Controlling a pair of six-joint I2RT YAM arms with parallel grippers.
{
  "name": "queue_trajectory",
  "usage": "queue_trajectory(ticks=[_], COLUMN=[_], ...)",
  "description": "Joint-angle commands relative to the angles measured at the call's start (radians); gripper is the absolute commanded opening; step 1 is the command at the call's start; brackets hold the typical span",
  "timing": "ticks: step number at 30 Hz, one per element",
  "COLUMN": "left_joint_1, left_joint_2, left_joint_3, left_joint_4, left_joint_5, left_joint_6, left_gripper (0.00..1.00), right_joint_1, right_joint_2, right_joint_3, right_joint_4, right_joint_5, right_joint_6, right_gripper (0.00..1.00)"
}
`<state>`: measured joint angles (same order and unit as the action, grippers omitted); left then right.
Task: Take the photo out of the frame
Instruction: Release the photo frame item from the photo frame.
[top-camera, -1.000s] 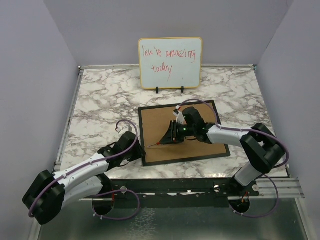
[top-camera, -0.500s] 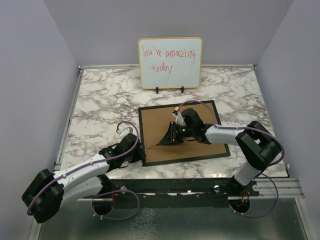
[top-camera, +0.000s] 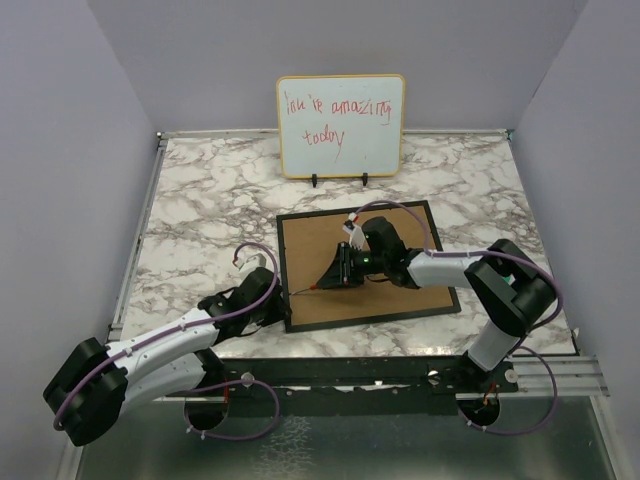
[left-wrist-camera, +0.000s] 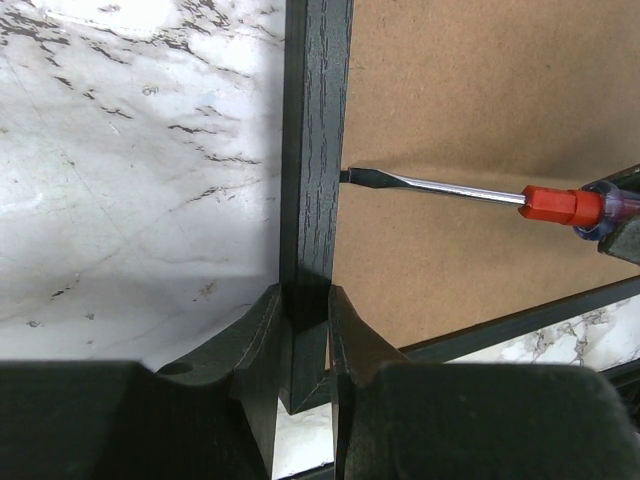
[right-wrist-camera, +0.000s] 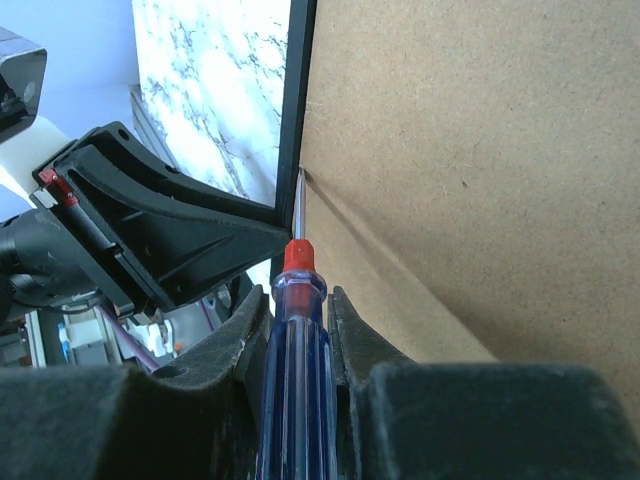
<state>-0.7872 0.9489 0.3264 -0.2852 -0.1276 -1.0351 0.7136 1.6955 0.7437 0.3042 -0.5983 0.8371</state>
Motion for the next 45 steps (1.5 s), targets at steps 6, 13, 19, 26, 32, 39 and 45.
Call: queue_trajectory(ticks=[6,13,19,26,32,39,45], left_joint_1=[-0.006,-0.007,-0.007,-0.007,-0.008,-0.015,-0.026], left_joint_2=[0.016,0.016,0.019,0.007,0.003,-0.005,0.008], left_joint_3=[-0.040,-0.041,-0.044,-0.053,-0.056,-0.067,-0.067], left_joint_4=[-0.141,-0.140,-0.127,-0.117,-0.109,-0.091,-0.088], left_joint_5=[-0.035,-0.037,-0.038,-0.034,-0.019,0.006,0.005], left_joint_6=[0.027,0.032,0.046,0.055,0.059,0.067,0.071], left_gripper=[0.17,0.11,0.04,0.00,0.00,0.00,0.00], right_joint_1=[0.006,0.006,0.006,0.008,0.006,0.006,0.007], right_joint_2=[0.050,0.060,0.081,0.085,0.086,0.087,0.078], right_joint_3=[-0.019,-0.011,-0.017,-0.030,-0.025,0.003,0.074], right_joint_4=[0.022,0.038,0.067,0.080,0.077,0.060,-0.085], right_joint_5=[-0.041,-0.044,-0.070,-0.077,-0.085,-0.090,-0.034], right_joint_6=[-0.015,-0.006,0.019,0.022,0.019,-0.006,-0.059], right_gripper=[0.00,0.01,0.00,0.01,0.01,0.01,0.00])
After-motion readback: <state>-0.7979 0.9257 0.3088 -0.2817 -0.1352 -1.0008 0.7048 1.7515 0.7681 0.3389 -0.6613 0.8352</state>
